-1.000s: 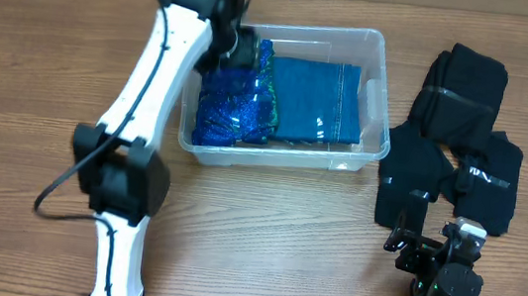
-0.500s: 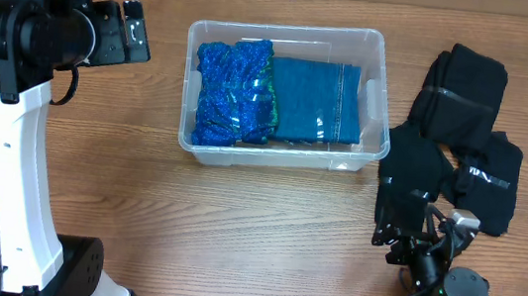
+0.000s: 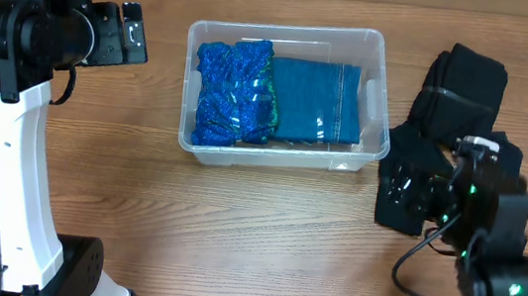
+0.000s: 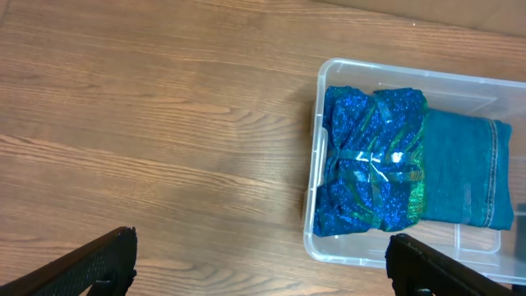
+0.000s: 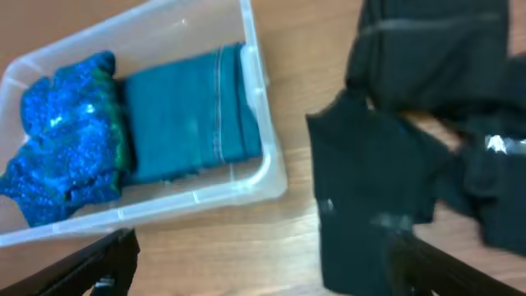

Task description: Pack container

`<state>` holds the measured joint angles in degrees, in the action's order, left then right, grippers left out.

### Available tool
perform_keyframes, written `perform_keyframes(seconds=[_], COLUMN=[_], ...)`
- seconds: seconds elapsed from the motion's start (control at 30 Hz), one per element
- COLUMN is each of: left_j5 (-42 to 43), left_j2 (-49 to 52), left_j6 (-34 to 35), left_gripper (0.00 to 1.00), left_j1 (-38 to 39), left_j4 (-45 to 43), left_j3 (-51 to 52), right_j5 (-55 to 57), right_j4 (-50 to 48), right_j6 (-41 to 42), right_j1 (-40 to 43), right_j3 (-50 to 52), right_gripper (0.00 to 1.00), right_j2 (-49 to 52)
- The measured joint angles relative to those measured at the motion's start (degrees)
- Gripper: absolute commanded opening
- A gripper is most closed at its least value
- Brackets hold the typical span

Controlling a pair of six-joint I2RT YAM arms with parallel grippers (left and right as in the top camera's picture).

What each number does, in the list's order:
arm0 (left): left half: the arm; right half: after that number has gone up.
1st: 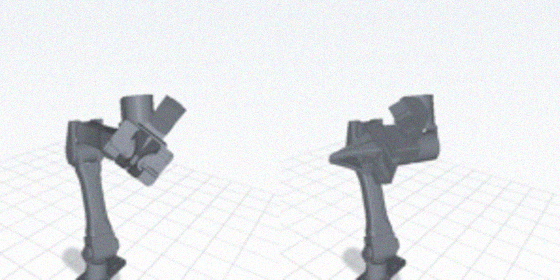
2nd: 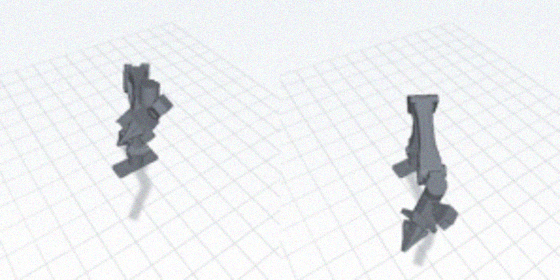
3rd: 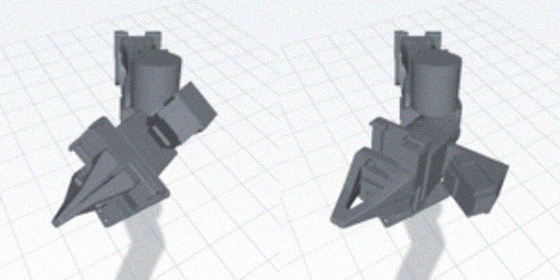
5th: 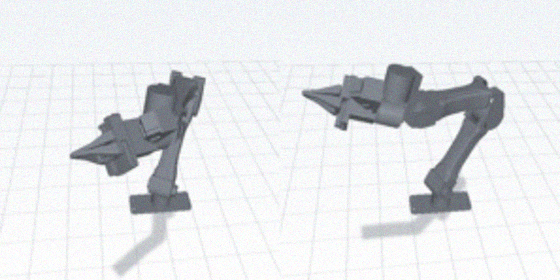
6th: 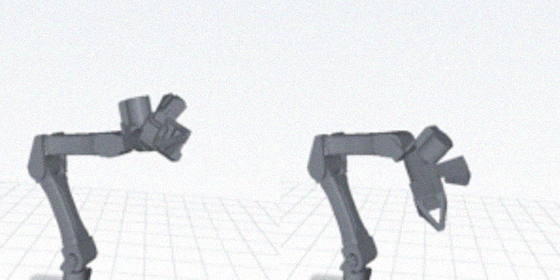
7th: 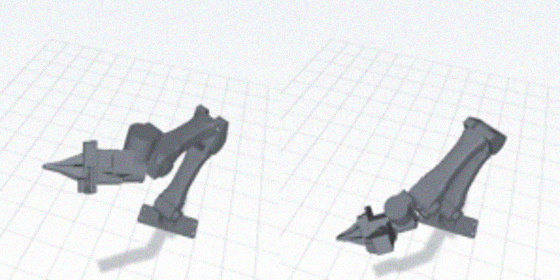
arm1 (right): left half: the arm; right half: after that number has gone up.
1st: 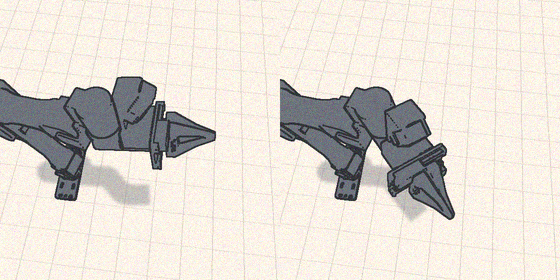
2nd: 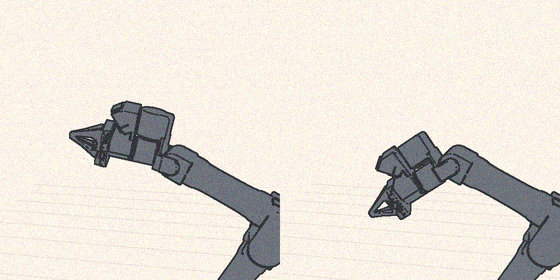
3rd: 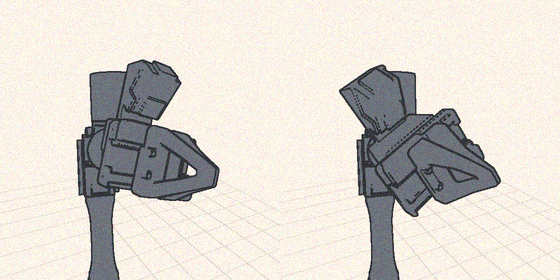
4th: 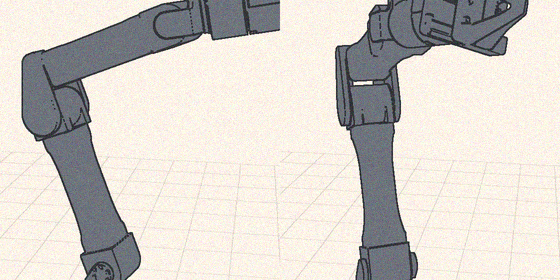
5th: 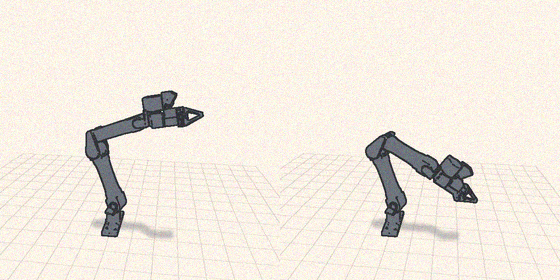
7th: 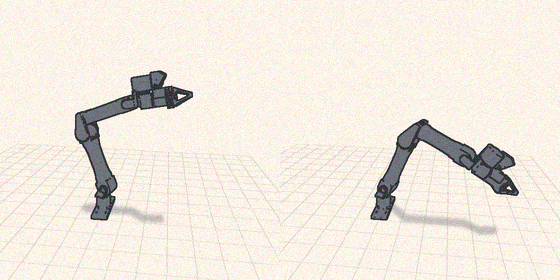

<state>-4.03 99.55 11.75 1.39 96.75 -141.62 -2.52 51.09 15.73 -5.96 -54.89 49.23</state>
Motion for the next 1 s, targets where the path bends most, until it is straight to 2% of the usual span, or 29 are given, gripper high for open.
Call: perform_keyframes(seconds=[0.1,0.13,0.17,0.3,0.4,0.57,0.6,0.67,0.73,0.83,0.93,1.0], left_j5=[-0.1,-0.1,-0.1,-0.1,-0.1,-0.1,-0.1,-0.1,-0.1,-0.1,-0.1,-0.1], left_j2=[0.0,0.0,0.0,0.0,0.0,0.0,0.0,0.0,0.0,0.0,0.0,0.0], left_j6=[0.0,0.0,0.0,0.0,0.0,0.0,0.0,0.0,0.0,0.0,0.0,0.0], left_gripper=[1.00,1.00,1.00,1.00,1.00,1.00,1.00,1.00,1.00,1.00,1.00,1.00], left_j1=[0.0,0.0,0.0,0.0,0.0,0.0,0.0,0.0,0.0,0.0,0.0,0.0], left_j4=[0.0,0.0,0.0,0.1,0.1,0.1,0.1,0.1,0.1,0.1,0.1,0.1], left_j3=[0.0,0.0,0.0,0.0,0.0,0.0,0.0,0.0,0.0,0.0,0.0,0.0], right_j5=[-0.1,-3.3,-6.4,-13.9,-17.0,-21.7,-22.4,-23.1,-23.3,-24.2,-24.4,-24.2], right_j4=[2.8,3.9,4.7,7.1,6.0,-1.2,-2.5,-5.1,-7.3,-5.3,-0.3,3.5], right_j6=[-0.7,-0.5,-0.4,-0.8,-1.3,-2.0,-2.0,-2.2,-2.2,-2.3,-2.2,-2.3], right_j1=[5.5,12.5,16.1,26.0,26.7,26.1,26.1,26.1,25.3,24.3,24.2,24.2], right_j3=[-10.7,-11.7,-11.7,-12.5,-11.5,-8.8,-8.5,-7.5,-5.8,-5.5,-6.5,-7.4], right_gripper=[1.00,1.00,1.00,1.00,1.00,0.97,0.83,0.48,0.27,0.17,0.15,0.12], right_j2=[10.4,17.0,20.7,36.2,48.1,56.5,56.6,56.2,56.3,56.3,55.4,51.4])
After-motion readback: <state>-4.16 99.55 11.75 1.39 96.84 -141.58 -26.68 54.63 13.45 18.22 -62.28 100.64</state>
